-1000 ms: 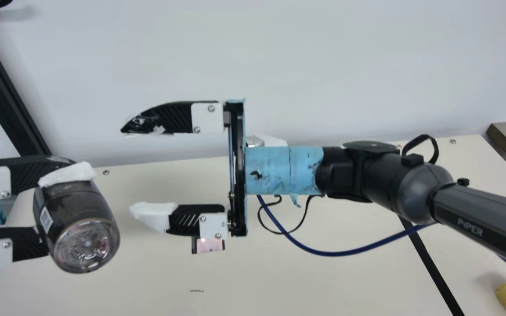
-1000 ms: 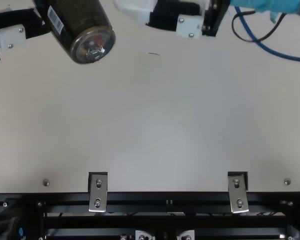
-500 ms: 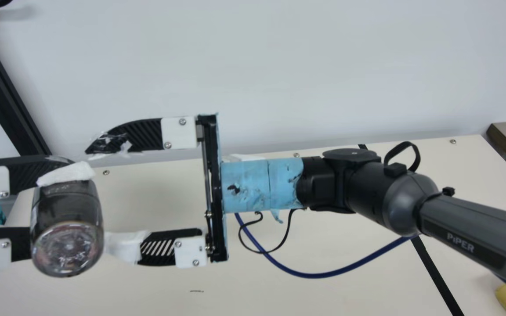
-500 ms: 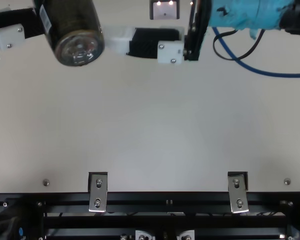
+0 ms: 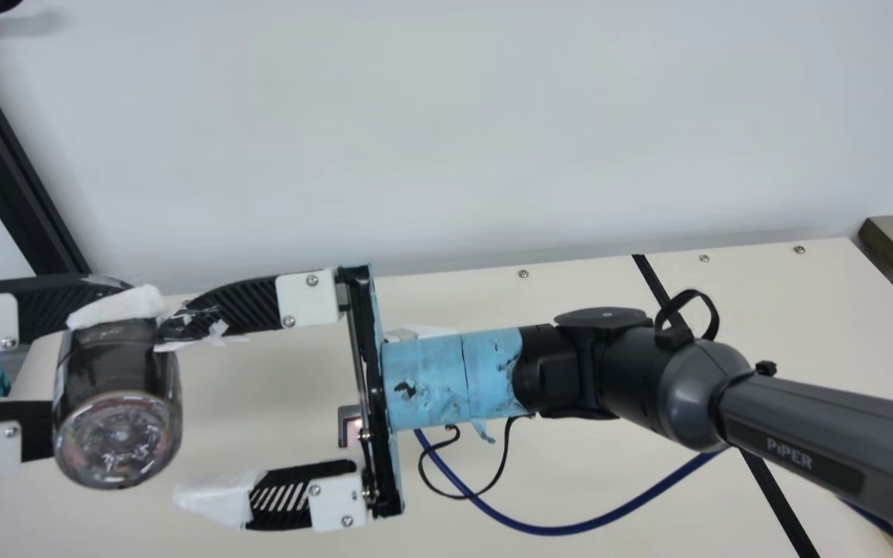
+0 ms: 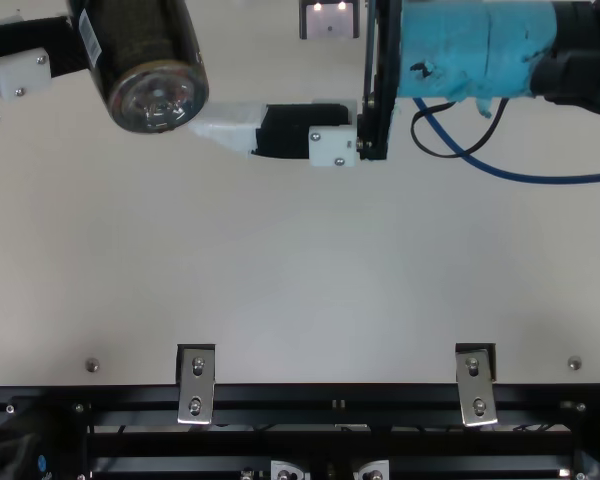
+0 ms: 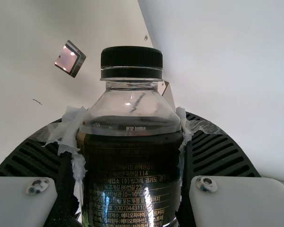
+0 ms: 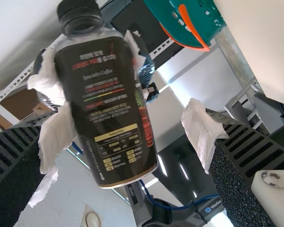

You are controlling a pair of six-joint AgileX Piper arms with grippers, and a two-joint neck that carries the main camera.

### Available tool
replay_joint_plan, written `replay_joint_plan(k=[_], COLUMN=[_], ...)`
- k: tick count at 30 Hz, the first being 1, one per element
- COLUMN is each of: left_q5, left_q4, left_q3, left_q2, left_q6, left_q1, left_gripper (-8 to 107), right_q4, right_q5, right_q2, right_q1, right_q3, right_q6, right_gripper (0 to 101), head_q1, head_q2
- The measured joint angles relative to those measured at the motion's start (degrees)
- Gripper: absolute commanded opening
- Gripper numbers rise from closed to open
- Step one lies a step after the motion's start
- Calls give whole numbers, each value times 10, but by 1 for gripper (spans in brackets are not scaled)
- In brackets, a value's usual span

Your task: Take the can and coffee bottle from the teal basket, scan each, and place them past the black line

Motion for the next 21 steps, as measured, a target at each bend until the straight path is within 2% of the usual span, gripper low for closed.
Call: replay_joint_plan(k=[7,16,21], left_q5=[0,-5,-7], left_q4=[0,-7,-10], left_q3=[0,0,0], left_q2=[0,0,0], left_q6=[0,0,0], left_q1=[0,0,0], left_gripper=[10,10,10], right_q4=[-4,-11,-6], right_q5=[1,7,5], right_q2=[-3,21,28], right_q1=[2,22,26], right_q3=[-57,-134,-143], right_q6=[28,74,86], right_gripper=[101,101,101], head_q1=[3,0,0], head_q2=[0,0,0])
